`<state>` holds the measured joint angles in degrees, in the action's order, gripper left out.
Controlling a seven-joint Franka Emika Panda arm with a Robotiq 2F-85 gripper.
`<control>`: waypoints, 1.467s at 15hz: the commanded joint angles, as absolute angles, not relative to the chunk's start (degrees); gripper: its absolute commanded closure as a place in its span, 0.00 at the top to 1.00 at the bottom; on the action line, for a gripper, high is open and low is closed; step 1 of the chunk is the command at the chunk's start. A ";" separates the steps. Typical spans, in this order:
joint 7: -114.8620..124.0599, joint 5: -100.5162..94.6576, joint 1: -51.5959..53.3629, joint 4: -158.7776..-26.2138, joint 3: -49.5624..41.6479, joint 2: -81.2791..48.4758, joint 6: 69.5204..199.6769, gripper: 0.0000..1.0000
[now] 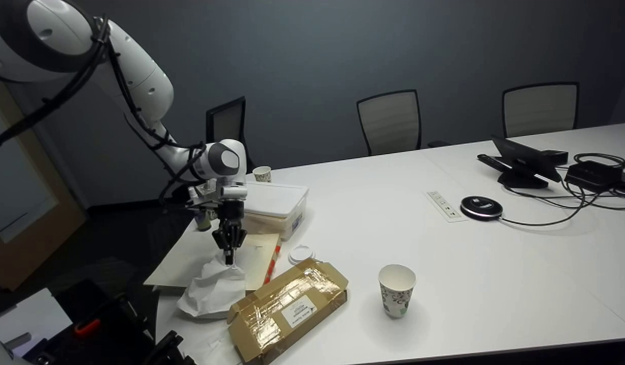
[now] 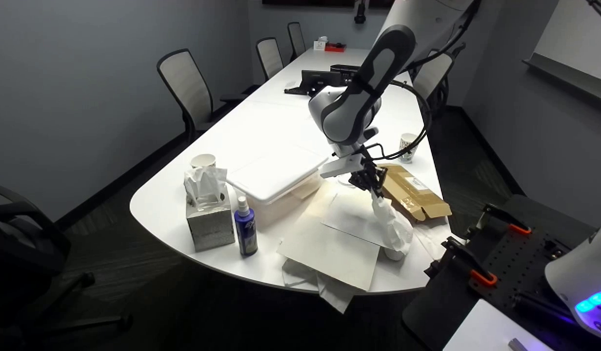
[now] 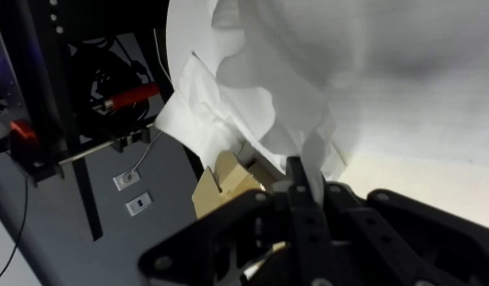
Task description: Get a tissue from the box and then wipe the paper on the book with it
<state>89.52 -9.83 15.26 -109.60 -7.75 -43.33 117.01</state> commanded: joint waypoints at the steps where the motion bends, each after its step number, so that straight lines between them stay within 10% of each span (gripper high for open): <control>1: 97.03 -16.35 18.44 -107.31 -10.28 -44.49 117.19 0.00; 22: 88.26 -11.32 13.33 -99.35 -1.48 -48.62 148.26 0.00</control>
